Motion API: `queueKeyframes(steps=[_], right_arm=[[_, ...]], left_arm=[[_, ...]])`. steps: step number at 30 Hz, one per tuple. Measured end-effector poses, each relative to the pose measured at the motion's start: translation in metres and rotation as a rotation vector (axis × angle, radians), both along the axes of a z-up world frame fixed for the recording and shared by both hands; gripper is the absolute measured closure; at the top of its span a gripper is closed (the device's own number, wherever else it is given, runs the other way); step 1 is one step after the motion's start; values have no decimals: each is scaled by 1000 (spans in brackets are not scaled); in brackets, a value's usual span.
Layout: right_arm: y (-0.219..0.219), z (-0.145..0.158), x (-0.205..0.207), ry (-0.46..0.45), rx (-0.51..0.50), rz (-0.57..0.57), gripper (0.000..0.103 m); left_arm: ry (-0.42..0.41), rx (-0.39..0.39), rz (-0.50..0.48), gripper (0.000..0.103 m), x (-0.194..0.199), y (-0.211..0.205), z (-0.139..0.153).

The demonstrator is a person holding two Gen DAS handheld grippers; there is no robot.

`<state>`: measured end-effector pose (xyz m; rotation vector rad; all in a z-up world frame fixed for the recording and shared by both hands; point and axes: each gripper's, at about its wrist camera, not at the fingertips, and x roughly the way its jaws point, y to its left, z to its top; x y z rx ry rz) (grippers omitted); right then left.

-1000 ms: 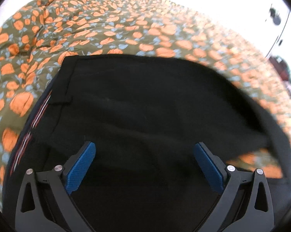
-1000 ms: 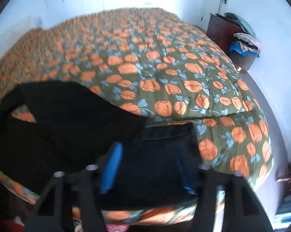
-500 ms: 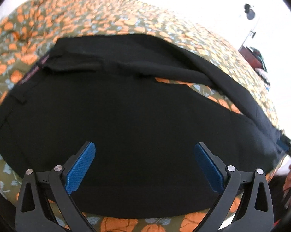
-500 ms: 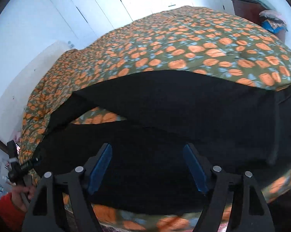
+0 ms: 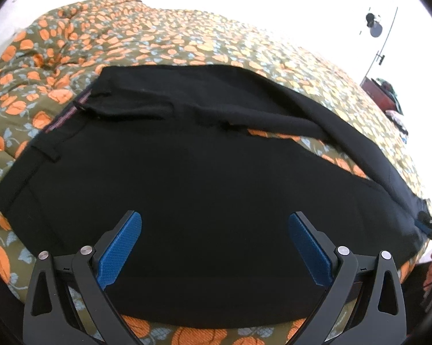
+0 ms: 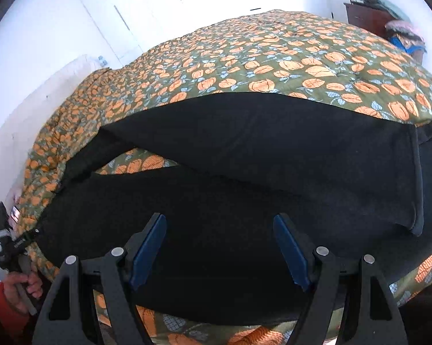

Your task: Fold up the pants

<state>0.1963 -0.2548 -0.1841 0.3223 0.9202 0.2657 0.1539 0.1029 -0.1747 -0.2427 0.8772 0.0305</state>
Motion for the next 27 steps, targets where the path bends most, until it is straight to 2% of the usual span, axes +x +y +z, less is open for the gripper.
queueKeyframes(steps=[3,5,10,13,14,17,20,22,25,27], right_arm=[[-20,8,-3,6,46,-61,26],[-26,10,-5,23,74,-53,23],[-38,-7,-10,70,284,-45,23],[-59,-27,0,104,340,-130,23],[-74,-34,3,110,347,-210,23],[-104,-38,4,89,396,-359,23],[-124,-41,8,105,395,-470,24],[-128,-39,8,110,363,-515,32],[-128,-39,10,131,302,-536,57],[-134,-41,12,146,290,-535,92]], left_arm=[[-15,-15,21,1,0,7,2],[-15,-29,32,1,0,10,0],[10,-36,53,1,4,14,-5],[5,-28,51,1,3,12,-3],[1,-20,47,1,3,10,-2],[0,-1,31,1,1,6,-3],[33,11,21,1,5,3,-9],[40,8,21,1,7,2,-11],[33,0,25,1,7,4,-10],[35,-6,25,1,8,5,-11]])
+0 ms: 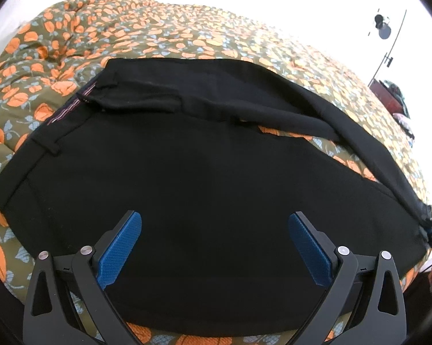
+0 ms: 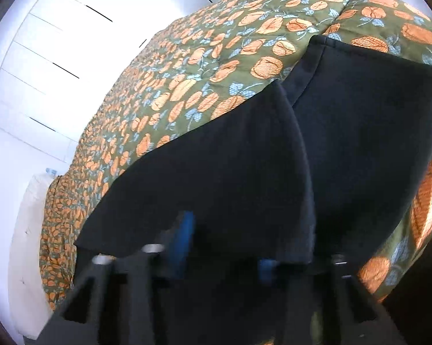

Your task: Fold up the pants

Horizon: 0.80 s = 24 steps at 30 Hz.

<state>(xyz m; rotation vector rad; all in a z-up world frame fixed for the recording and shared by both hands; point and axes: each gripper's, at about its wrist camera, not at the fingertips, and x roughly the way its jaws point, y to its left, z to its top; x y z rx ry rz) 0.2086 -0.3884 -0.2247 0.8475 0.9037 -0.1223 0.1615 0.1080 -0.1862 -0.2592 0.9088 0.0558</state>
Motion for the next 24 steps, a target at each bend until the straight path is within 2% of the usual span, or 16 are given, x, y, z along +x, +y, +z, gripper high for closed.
queueKeyframes(steps=[3,8,12,16,19,20,21,24], right_arm=[[-8,8,1,-20,8,4,98],[3,57,4,-121,-26,87,98],[24,103,12,-210,-105,165,98],[44,148,15,-291,-214,252,99],[62,174,15,-335,-285,330,98],[68,183,13,-352,-306,355,99],[73,189,12,-367,-322,375,99],[89,212,5,-425,-373,423,99]], left_arm=[[12,5,-6,1,1,0,-3],[21,-20,-2,1,4,3,-4],[50,-33,-17,1,8,0,-5],[62,-88,-75,1,22,-4,4],[65,-218,-89,1,56,8,21],[81,-298,-87,1,77,15,26],[92,-340,-80,1,91,19,29],[116,-533,-59,1,147,31,31]])
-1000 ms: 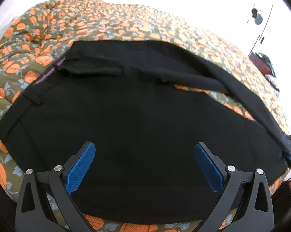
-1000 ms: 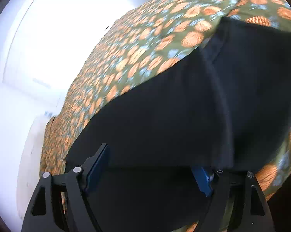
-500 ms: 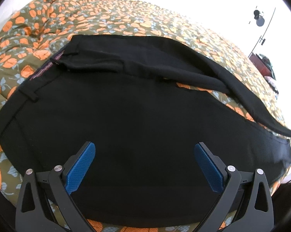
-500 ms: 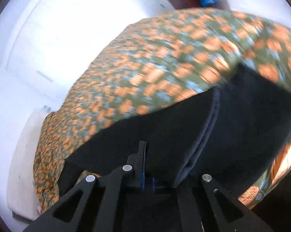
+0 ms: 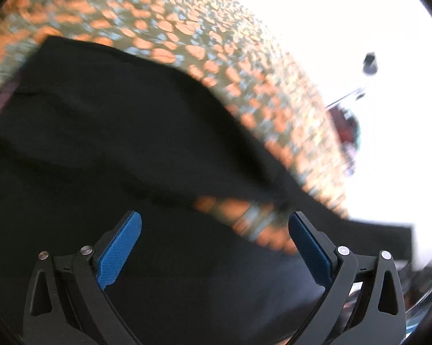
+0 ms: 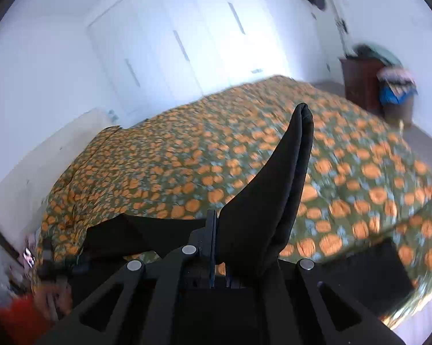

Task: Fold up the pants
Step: 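Fold the held hem over toward the waistband while the left tool grasps the waistband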

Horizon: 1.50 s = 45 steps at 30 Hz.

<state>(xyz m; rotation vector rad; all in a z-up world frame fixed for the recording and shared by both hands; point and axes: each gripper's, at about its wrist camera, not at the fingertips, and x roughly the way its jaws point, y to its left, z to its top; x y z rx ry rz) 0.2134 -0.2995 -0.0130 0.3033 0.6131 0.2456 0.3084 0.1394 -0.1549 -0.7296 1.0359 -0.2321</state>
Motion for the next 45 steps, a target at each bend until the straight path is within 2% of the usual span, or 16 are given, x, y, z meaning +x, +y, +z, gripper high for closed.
queueKeyframes(steps=[2,9,11,12,13,16,19,21,24,27,32,36,39,40,43,45], right_arm=[[5,9,-3,-23,-5,19,99],[5,32,-28,-84,17,71,99],[0,37,-39,-107,27,92,99],[-2,40,-46,-122,25,102,99],[-5,42,-52,-136,14,108,99],[-13,39,-58,-128,-45,99,99],[-37,12,-36,-44,-26,45,99],[-56,-2,-14,-7,50,6,99],[-75,-6,5,-7,135,9,99],[-94,-29,17,131,145,43,99],[-122,-114,8,414,8,-39,98],[-136,-168,0,548,-60,-76,98],[-145,-175,-7,557,-3,-79,93],[-150,-173,-11,541,37,-82,89],[-166,-171,-17,512,145,-117,53],[-175,-167,-22,486,219,-152,50]], left_arm=[[28,-47,36,1,38,3,-3],[134,-32,89,4,118,-12,-31],[141,-33,91,21,129,-15,-37],[148,-37,88,55,132,-15,-39],[161,-40,81,101,133,-15,-43],[99,-51,72,98,122,-8,-25],[-48,-23,51,99,86,6,39],[-194,30,51,99,36,16,100],[-297,78,63,98,-45,25,138],[-223,45,59,98,-106,13,99],[109,-32,29,100,-145,-29,-39],[116,-24,12,100,-140,-35,-40],[87,30,-19,99,-139,-41,-26],[86,38,-23,99,-139,-43,-25],[91,55,-30,99,-138,-47,-28],[92,61,-36,99,-137,-50,-29]])
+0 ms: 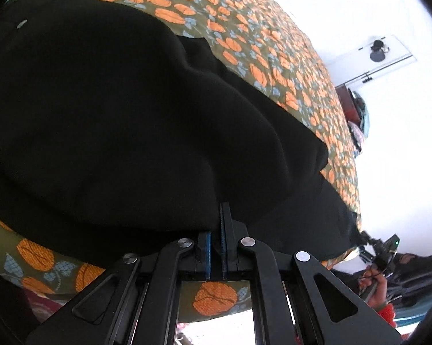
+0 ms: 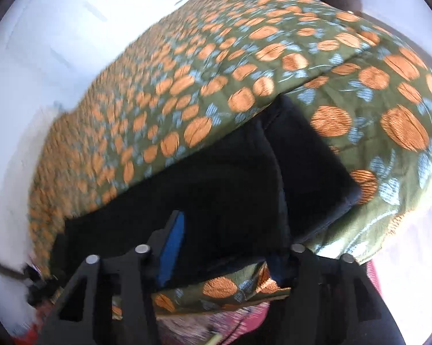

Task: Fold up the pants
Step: 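Fold the held hem over toward the waistband while the left tool grasps the waistband, then lay the folded hem down and open both tools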

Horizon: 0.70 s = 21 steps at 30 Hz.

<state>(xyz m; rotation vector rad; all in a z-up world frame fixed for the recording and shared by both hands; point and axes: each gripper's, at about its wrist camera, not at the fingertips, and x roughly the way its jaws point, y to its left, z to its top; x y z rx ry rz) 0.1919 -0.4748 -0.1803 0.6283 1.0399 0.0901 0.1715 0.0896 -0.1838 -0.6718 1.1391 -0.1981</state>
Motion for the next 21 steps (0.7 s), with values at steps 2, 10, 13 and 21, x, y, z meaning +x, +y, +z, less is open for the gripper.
queueKeyframes(steps=[2,10,13,21], right_arm=[[-11,-3,-2,-14,73,-56,50],[-17,26,6,-54,-199,-128,90],[-16,21,15,21,-331,-118,90],[-19,6,20,93,-355,-135,90]], left_arm=[[-3,10,-5,99,3,-4,2],[-8,41,-95,99,12,-37,5],[13,48,-107,99,13,-41,0],[2,71,-116,100,0,-35,6]])
